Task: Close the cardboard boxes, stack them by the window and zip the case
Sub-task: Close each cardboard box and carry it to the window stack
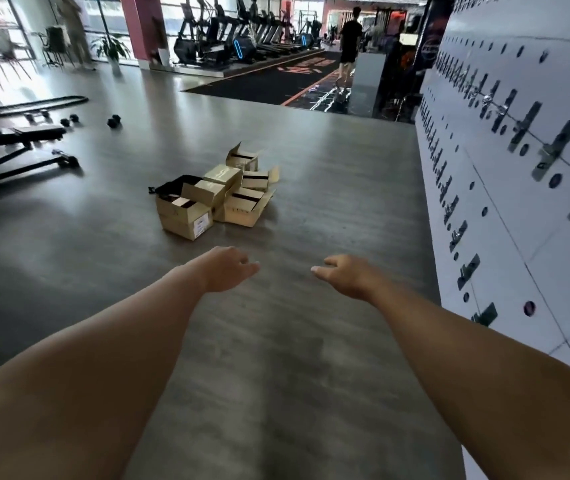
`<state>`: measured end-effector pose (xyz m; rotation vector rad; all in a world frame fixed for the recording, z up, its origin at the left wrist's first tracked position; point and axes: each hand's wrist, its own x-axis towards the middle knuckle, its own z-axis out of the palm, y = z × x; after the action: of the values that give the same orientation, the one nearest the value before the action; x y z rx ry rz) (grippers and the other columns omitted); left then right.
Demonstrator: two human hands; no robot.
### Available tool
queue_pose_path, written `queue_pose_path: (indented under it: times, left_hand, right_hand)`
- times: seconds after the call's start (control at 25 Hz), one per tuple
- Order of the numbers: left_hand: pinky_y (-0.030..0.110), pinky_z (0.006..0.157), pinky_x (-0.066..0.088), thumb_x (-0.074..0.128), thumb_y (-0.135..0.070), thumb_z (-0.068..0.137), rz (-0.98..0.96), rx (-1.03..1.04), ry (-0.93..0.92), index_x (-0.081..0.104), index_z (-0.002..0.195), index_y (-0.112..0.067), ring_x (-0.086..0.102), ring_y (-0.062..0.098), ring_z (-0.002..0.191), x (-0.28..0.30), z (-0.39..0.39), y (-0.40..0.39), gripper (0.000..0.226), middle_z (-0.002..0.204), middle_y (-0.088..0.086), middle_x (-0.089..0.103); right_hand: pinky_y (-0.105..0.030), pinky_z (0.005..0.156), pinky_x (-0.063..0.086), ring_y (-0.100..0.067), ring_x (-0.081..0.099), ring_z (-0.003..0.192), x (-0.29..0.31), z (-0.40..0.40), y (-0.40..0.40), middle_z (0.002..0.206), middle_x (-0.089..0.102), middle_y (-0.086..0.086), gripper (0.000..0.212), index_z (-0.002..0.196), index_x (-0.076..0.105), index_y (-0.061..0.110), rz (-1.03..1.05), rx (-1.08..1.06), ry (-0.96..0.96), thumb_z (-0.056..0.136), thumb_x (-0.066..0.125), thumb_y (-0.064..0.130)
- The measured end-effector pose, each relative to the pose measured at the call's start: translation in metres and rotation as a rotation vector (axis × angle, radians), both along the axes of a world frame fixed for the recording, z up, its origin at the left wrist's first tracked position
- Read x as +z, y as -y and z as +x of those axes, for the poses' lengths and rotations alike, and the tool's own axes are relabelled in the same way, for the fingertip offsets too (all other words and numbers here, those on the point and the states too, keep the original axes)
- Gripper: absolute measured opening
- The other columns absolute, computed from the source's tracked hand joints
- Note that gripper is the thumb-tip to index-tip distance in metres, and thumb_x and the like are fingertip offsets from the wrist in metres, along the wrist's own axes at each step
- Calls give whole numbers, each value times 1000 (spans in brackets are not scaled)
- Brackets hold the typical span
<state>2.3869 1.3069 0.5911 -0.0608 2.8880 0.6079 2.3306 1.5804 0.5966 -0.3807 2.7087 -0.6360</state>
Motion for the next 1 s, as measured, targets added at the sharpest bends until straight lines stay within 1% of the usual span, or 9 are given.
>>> queue_pose_path:
  times: [0.12,0.2,0.28,0.44,0.56,0.64,0.8,0.92,1.0]
  left_hand:
    - [38,76,50,46,-63,90,13,1,5,64,77,-22,61,18,79,4,-88,14,47,83,1,64]
    - [40,77,49,43,-66,88,3,-18,6,63,79,-24,61,19,81,5,-146,19,47,82,0,64]
    - [37,72,45,42,-67,88,-28,-35,21,63,81,-27,59,16,80,1,-203,22,46,83,-3,63]
    - [28,62,36,46,-66,91,-67,9,2,62,77,-28,53,6,75,-9,-313,29,43,81,-5,59]
    - [29,65,41,47,-61,94,-64,18,14,69,89,-23,55,6,78,-12,-403,26,44,86,-4,62]
    - [31,68,44,47,-59,95,-45,40,46,69,96,-20,56,8,79,-9,-456,23,45,90,-1,64]
    - [35,75,54,52,-62,88,82,128,31,66,105,-26,63,16,86,-1,-559,28,42,98,1,63]
    - [41,86,52,49,-67,85,58,156,38,65,111,-27,60,19,95,-4,-638,46,50,106,1,61]
    - [40,87,49,48,-68,84,47,171,46,62,116,-28,57,19,99,-10,-692,66,53,106,-2,58]
  right_hand:
    - [-35,112,33,-26,41,143,7,-81,12,157,42,-7,76,150,46,15,17,-10,-12,93,54,64]
    - [-35,110,34,-27,41,143,10,-134,17,157,42,-6,75,151,45,16,19,-25,-14,93,53,64]
    - [-35,110,33,-27,41,143,6,-189,19,158,41,-6,75,151,44,16,17,-35,6,94,53,64]
    - [-36,113,32,-27,39,144,-8,-303,23,159,39,-6,76,152,42,15,2,-29,20,94,53,63]
    - [-36,113,32,-27,38,145,-13,-404,25,159,38,-6,77,153,42,16,5,10,7,94,52,64]
    - [-36,114,32,-27,38,145,-9,-465,27,159,38,-7,78,153,41,15,3,31,21,94,52,64]
    - [-35,113,32,-27,38,145,0,-581,39,159,39,-8,77,152,43,14,-6,60,11,94,53,63]
    - [-35,112,32,-26,38,145,-3,-664,59,159,39,-6,76,153,42,14,-14,93,43,95,53,62]
    - [-35,112,32,-26,38,144,-8,-721,76,159,38,-6,75,153,41,14,-21,104,36,95,54,61]
